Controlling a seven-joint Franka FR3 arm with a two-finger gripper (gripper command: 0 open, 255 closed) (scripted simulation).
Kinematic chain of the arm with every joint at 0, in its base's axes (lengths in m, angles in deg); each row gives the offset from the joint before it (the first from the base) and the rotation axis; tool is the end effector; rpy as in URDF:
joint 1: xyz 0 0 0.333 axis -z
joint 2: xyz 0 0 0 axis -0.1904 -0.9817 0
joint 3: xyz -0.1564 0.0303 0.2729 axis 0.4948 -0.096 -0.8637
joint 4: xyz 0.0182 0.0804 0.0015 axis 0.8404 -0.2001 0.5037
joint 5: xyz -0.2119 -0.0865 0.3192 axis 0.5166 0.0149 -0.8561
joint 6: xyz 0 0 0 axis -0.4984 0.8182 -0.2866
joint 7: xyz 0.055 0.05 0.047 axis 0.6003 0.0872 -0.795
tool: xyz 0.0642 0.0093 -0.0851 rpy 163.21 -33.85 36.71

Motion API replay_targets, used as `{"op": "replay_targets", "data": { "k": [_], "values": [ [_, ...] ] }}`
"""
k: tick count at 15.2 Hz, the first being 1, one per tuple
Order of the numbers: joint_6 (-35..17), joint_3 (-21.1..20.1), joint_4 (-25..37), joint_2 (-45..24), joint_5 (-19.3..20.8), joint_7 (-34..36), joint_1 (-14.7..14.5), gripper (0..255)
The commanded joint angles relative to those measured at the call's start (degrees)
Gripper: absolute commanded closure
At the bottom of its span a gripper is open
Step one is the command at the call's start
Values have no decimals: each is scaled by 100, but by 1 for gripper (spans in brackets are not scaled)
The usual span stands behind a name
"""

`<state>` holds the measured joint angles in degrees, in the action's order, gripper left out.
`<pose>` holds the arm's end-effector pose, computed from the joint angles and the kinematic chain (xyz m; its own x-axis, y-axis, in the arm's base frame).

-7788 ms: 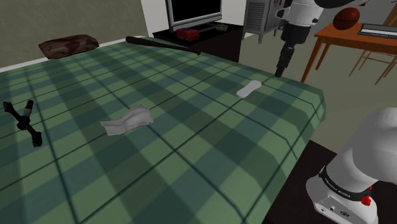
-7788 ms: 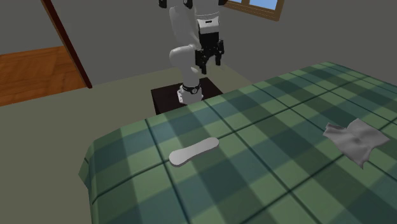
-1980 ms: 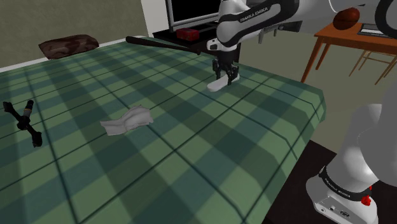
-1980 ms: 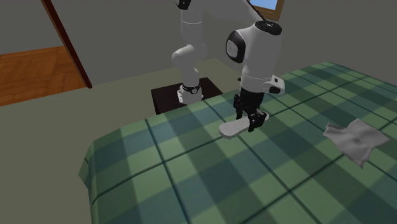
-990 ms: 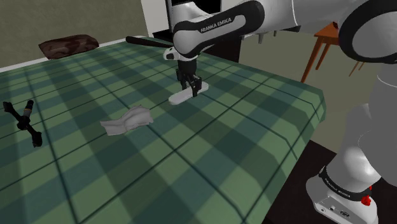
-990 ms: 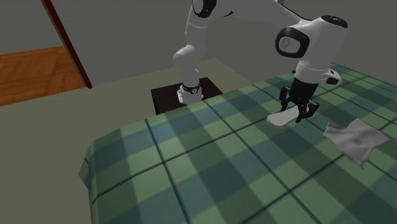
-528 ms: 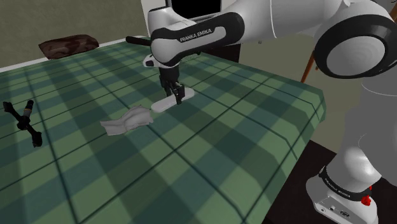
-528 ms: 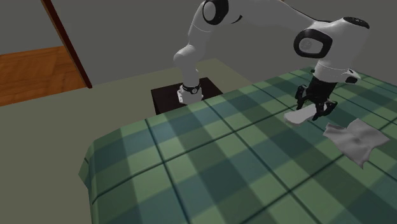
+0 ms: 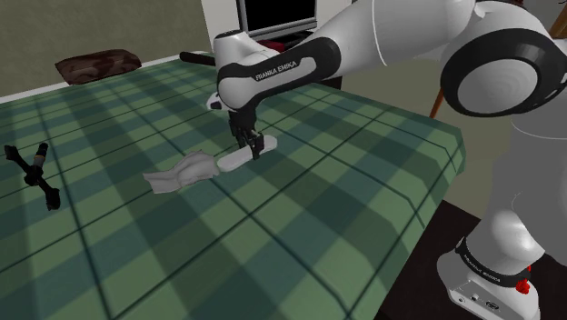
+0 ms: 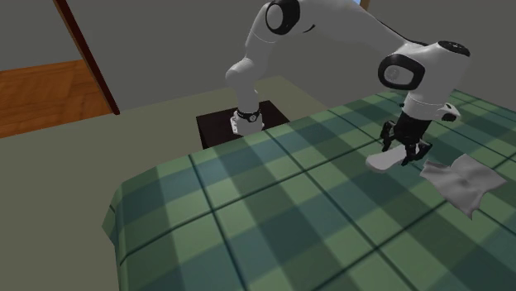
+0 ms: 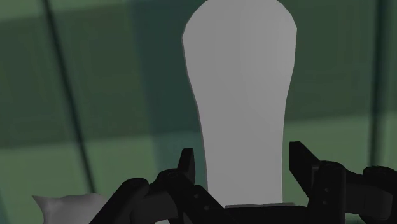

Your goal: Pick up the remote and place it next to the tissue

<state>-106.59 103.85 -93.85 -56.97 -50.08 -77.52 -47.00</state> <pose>0.6322 0.2685 0.3993 -0.0298 0.9995 -0.0109 0.9994 0.0300 0.0189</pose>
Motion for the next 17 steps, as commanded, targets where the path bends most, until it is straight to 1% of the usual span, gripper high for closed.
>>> {"op": "replay_targets", "data": {
  "k": [1, 9, 17],
  "values": [
    [-165, -8, -123, -38, -15, -9, -2, 255],
    [-690, -50, -423, -271, -91, -52, 13, 255],
    [-690, -50, -423, -271, -91, -52, 13, 255]
  ]
}}
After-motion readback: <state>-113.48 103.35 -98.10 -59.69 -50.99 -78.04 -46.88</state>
